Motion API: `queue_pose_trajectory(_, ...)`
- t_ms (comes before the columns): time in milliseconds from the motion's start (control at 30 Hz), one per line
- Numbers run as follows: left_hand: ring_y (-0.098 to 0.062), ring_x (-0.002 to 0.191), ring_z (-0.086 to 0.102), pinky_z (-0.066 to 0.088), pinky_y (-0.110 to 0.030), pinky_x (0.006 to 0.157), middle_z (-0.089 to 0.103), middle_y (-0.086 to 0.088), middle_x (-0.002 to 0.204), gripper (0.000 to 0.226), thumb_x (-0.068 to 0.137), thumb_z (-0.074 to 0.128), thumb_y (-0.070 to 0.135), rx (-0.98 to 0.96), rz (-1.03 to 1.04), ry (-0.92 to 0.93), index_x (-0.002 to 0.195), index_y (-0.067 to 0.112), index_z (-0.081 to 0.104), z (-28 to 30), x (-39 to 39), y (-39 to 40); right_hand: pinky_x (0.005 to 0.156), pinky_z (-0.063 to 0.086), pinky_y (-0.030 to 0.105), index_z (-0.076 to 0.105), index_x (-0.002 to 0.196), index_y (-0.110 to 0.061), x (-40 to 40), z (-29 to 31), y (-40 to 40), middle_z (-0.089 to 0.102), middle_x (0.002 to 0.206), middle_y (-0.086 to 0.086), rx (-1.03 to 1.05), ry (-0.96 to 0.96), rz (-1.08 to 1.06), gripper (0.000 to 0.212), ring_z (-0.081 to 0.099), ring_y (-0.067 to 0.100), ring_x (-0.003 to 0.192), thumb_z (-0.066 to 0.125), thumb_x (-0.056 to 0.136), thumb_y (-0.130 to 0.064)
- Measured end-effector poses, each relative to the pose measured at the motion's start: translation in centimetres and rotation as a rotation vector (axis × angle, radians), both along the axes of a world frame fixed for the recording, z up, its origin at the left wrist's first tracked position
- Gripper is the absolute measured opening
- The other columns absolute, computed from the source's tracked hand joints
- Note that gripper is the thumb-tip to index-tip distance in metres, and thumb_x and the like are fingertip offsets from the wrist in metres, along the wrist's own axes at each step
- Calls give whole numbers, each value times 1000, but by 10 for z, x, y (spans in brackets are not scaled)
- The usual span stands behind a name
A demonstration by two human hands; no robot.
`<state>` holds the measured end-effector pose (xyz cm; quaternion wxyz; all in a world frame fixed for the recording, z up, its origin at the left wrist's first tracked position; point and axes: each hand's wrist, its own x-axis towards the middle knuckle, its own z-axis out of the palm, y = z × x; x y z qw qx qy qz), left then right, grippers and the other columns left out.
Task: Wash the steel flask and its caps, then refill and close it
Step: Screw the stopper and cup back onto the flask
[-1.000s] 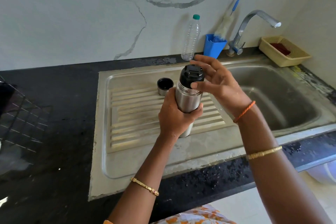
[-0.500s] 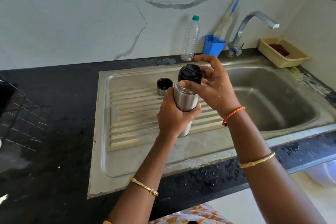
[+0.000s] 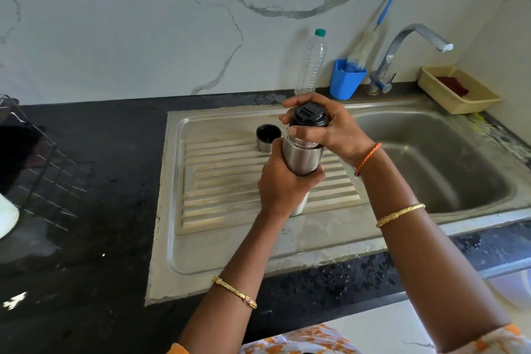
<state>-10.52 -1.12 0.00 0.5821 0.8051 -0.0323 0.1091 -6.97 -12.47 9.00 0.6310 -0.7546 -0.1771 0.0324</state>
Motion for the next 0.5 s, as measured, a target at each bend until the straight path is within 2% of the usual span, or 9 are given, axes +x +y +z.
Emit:
queue_pose_trajectory(100,-1,65,58,47,-25,57,61,16,77,55,64,83,38,-20,90,39,99,38,40,5,-5,-10,79,54,27,59,98,-13,-6,-4,13,67,85,5,16,-78,-198,33,65,14,81,78,71,-6)
queue_pose_trajectory(200,-14,74,63,43,-26,60,59,15,82,58,66,84,35,-31,151,29,109,32,44,8,-8,-18,90,50,46,57,86,-34,-12,-17,31,68,79,-10,-37,-145,-535,31,66,15,81,80,65,-35)
queue_pose_trajectory(267,-24,80,66,43,-29,62,60,11,84,61,69,82,30,-32,134,16,112,36,38,9,-6,-18,92,46,52,53,81,-37,-16,-18,42,64,72,-22,-86,-142,-653,30,64,12,81,77,64,-44)
queue_pose_trajectory(333,-21,77,66,45,-29,60,61,12,83,61,67,84,31,-26,86,5,110,35,41,8,-2,-12,89,50,47,55,86,-34,-16,-13,39,65,77,-18,-94,-115,-610,36,64,12,82,83,64,-41)
queue_pose_trajectory(433,-6,73,66,55,-31,61,66,14,83,56,62,85,35,-70,-34,30,101,40,45,3,4,0,82,55,28,61,107,-13,-12,1,16,69,102,9,4,-8,-274,48,65,10,91,85,66,-22)
queue_pose_trajectory(500,-3,77,66,57,-29,67,67,14,87,56,61,86,28,-107,-116,45,97,43,46,-1,10,8,87,51,24,59,116,-6,-2,10,0,67,115,6,-57,-19,-53,55,63,9,104,83,68,-16)
